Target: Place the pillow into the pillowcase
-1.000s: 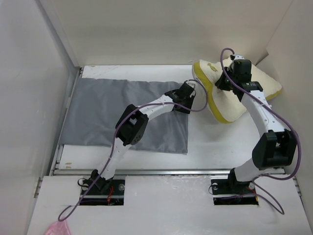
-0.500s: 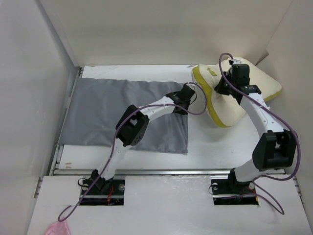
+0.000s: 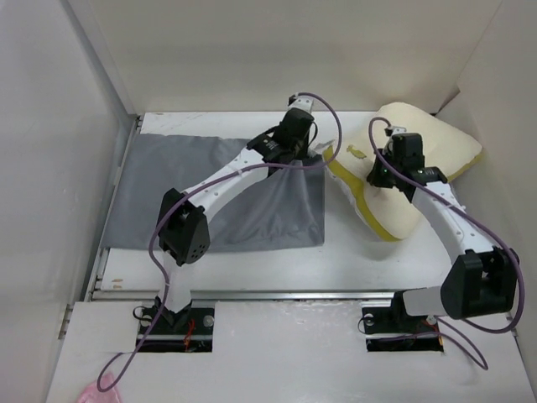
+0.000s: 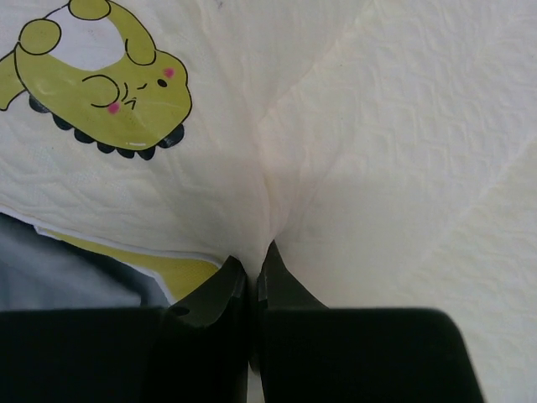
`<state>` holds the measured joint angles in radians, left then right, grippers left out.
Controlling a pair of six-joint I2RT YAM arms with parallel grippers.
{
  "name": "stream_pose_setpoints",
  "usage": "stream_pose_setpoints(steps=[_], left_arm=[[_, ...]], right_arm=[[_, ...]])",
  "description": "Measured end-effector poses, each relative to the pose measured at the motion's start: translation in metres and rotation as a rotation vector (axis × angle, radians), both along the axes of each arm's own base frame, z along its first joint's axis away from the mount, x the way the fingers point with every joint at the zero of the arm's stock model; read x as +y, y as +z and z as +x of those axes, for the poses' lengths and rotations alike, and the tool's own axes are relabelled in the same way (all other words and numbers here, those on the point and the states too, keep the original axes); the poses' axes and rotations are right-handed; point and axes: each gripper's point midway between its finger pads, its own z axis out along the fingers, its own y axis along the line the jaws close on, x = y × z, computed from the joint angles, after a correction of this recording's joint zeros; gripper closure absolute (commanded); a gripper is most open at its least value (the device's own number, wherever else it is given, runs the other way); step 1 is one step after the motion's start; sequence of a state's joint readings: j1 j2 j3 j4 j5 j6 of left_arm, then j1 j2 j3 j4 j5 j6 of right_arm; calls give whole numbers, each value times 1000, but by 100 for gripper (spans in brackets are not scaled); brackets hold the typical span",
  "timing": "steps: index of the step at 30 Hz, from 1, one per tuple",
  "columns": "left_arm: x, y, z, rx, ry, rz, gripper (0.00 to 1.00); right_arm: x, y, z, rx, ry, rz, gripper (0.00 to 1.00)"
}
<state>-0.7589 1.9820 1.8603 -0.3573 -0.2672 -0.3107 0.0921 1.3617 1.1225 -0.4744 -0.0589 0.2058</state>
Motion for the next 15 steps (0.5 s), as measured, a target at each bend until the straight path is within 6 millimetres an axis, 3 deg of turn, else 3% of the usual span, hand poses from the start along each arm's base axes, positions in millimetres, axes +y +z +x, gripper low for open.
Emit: stream_pose_setpoints(steps=[3, 9, 12, 15], left_arm=[[1, 11, -1, -15, -2, -15, 100], [-2, -4, -11, 27, -34, 2, 100], [-4, -6, -14, 38, -48, 3, 100], [-5, -12, -18, 49, -56, 13, 100]], right_arm=[[16, -18, -20, 57, 48, -37, 100], [46, -50, -52, 139, 148, -127, 100], [57, -52, -55, 142, 174, -161, 100], [64, -52, -41, 145, 159, -182, 100]])
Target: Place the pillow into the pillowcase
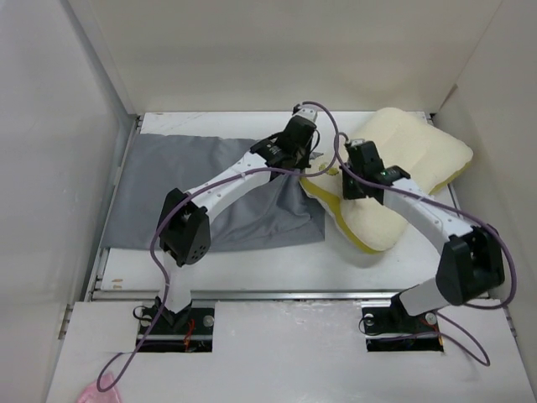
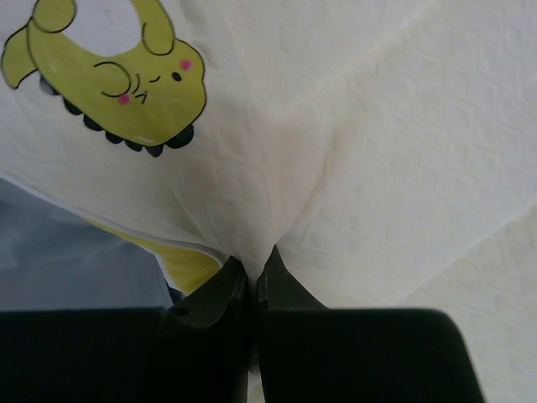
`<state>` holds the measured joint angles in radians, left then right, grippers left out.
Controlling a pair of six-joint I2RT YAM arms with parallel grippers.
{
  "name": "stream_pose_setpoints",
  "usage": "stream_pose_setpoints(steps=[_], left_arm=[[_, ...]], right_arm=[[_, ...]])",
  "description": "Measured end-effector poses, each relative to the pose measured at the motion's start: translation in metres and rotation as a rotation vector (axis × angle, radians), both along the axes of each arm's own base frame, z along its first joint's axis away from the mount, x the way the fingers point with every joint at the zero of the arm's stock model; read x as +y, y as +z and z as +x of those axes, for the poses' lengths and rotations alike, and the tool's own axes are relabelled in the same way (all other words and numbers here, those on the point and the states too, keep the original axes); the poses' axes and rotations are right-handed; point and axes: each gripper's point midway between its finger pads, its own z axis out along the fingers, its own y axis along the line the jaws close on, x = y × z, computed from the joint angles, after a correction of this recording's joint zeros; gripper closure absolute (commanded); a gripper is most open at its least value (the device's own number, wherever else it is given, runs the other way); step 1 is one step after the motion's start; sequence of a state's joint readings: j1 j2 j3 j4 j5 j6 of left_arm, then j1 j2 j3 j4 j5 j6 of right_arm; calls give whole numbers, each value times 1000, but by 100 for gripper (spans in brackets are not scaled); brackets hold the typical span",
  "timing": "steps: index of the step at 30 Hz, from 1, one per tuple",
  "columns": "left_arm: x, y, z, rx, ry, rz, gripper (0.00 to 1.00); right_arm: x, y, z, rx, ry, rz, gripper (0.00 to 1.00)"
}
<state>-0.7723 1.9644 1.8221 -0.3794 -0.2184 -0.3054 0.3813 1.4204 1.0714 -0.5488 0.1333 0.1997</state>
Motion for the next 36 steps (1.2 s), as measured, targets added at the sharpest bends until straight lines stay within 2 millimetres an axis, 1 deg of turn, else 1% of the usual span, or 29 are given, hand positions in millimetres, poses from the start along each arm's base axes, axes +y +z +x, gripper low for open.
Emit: stream_pose_setpoints(steps=[1, 3, 6, 8, 10, 12, 14, 18, 22, 23, 25, 26, 27, 30, 32, 34, 35, 36], left_arm=[[-1, -3, -3, 6, -5, 6, 100], [-1, -9, -10, 21, -16, 20, 100], [-5, -12, -31, 42, -63, 29, 100], [-8, -10, -47, 53, -92, 26, 100], [-11, -5, -60, 57, -122, 12, 100], [-14, 3, -71, 59, -154, -11, 100], [-18, 10, -77, 60, -179, -32, 100], [-21, 14, -80, 65, -194, -59, 100], [-17, 15, -78, 71, -177, -58, 100], [-14, 18, -79, 80, -165, -62, 100], [-9, 25, -81, 90, -165, -69, 100], [-5, 22, -87, 120, -173, -53, 100], [-2, 17, -93, 149, -183, -39, 100], [4, 6, -107, 217, -207, -6, 100], [9, 5, -109, 228, -202, 8, 100], [15, 8, -108, 212, -186, 11, 100], [18, 11, -105, 195, -169, 6, 100], [22, 18, -96, 161, -145, -11, 100]], right_arm=[[3, 1, 9, 1, -13, -4, 100], [9, 9, 34, -20, -40, -9, 100], [21, 27, 81, -79, -81, -7, 100], [28, 36, 105, -113, -99, 0, 100], [34, 42, 121, -138, -111, 17, 100], [40, 43, 130, -152, -127, 51, 100], [48, 41, 135, -160, -138, 102, 100], [69, 45, 147, -212, -195, 235, 100], [98, 53, 151, -267, -254, 341, 100], [101, 52, 151, -274, -293, 371, 100], [100, 43, 147, -289, -381, 406, 100], [98, 38, 145, -295, -420, 420, 100], [95, 31, 142, -297, -454, 428, 96], [83, 14, 135, -298, -536, 416, 96], [76, 11, 135, -317, -586, 389, 100], [68, 14, 133, -341, -633, 349, 100], [65, 15, 132, -357, -649, 323, 100], [64, 16, 128, -370, -646, 284, 100]])
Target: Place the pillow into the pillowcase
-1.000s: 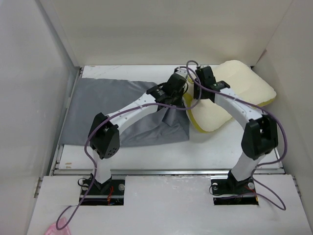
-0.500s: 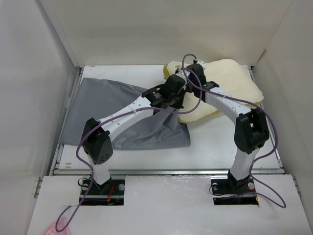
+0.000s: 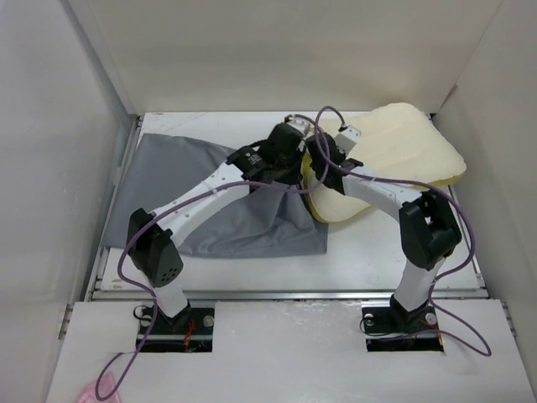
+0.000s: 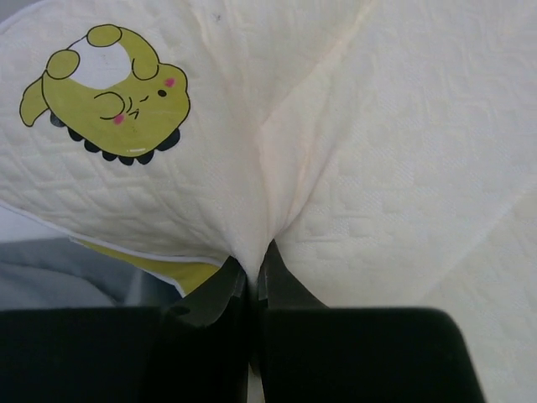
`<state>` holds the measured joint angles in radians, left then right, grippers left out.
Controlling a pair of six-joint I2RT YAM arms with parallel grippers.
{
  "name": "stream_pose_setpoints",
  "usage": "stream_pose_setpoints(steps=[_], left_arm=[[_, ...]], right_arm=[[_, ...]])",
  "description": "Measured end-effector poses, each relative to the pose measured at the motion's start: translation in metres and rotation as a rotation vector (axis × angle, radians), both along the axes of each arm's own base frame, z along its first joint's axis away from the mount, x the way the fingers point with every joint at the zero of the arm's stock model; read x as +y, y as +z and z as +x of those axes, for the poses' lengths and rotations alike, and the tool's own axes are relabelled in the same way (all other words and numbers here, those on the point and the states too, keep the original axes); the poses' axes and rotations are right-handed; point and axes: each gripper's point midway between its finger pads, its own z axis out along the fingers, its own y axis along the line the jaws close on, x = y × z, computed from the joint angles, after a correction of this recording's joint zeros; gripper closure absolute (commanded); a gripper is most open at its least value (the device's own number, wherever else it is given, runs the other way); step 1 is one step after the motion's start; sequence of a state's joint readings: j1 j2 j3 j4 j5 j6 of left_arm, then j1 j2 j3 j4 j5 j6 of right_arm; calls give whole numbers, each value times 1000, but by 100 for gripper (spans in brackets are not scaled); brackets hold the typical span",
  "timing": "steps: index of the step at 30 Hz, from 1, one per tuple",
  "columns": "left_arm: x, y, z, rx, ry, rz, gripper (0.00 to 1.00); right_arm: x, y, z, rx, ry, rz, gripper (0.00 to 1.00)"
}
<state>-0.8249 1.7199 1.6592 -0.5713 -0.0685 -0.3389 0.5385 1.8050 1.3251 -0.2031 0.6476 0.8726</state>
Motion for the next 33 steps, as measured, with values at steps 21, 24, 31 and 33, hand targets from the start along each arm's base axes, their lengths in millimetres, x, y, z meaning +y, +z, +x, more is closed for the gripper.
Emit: stream_pose_setpoints(steps=[21, 24, 31, 33], left_arm=[[35, 46, 61, -163, 165, -167, 100], [33, 49, 60, -166, 152, -177, 100], [23, 56, 49, -179, 104, -184, 100], [14, 55, 40, -173, 73, -186, 100]], right_arm=[[-36, 9, -158, 69, 584, -286, 100], [-23, -11, -167, 133, 679, -352, 100], [-11, -19, -166, 160, 787, -413, 100], [-1, -17, -158, 161, 817, -417, 100]])
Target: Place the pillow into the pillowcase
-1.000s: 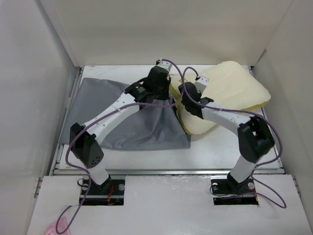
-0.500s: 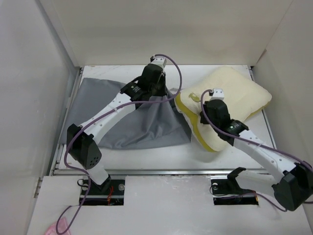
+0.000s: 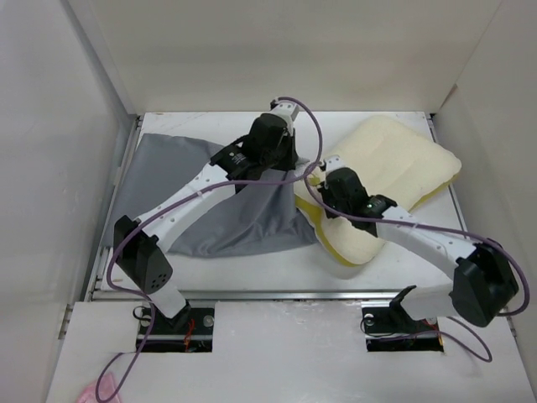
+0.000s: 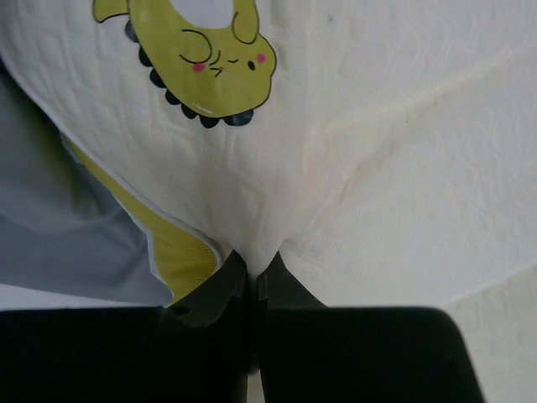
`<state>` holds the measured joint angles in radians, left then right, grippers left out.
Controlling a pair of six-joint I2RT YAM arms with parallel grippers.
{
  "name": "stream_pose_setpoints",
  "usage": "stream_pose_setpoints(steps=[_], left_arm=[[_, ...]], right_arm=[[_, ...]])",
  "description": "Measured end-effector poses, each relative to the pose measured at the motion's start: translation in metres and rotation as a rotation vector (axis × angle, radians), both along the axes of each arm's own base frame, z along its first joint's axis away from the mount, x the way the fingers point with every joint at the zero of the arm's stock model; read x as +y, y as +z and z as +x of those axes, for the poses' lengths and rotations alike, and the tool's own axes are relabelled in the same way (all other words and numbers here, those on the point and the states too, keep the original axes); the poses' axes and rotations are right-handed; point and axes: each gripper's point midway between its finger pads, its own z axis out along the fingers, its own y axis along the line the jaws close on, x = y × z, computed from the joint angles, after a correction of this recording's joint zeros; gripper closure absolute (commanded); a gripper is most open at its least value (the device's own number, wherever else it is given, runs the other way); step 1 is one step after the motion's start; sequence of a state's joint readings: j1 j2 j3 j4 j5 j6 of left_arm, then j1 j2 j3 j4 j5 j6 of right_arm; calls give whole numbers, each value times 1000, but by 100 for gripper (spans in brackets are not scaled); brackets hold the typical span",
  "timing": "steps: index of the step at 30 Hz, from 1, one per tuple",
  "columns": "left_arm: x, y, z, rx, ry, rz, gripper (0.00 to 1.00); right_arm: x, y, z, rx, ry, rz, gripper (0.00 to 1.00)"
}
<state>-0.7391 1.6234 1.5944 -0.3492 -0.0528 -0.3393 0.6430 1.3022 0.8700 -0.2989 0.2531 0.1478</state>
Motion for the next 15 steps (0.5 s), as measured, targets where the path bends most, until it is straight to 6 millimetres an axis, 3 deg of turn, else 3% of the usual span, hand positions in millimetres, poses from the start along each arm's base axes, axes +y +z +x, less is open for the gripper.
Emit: stream_pose_setpoints(steps=[3, 5, 6, 11, 12, 15], left_arm=[[-19, 0, -18, 6, -69, -8, 100], [-30, -2, -30, 13, -107, -10, 100], [-31, 0, -27, -10, -89, -10, 100], [-15, 20, -5, -97, 28, -75, 100], [-13, 21, -7, -97, 31, -84, 100], [-8, -3, -38, -23, -11, -50, 100]], right_arm=[[19, 10, 23, -12, 18, 5, 100], [35, 27, 51, -48, -3, 17, 100], [39, 32, 60, -56, -14, 12, 100], [51, 49, 100, -97, -91, 24, 100], [51, 50, 106, -93, -105, 48, 100], [41, 61, 135, -119, -158, 153, 100]])
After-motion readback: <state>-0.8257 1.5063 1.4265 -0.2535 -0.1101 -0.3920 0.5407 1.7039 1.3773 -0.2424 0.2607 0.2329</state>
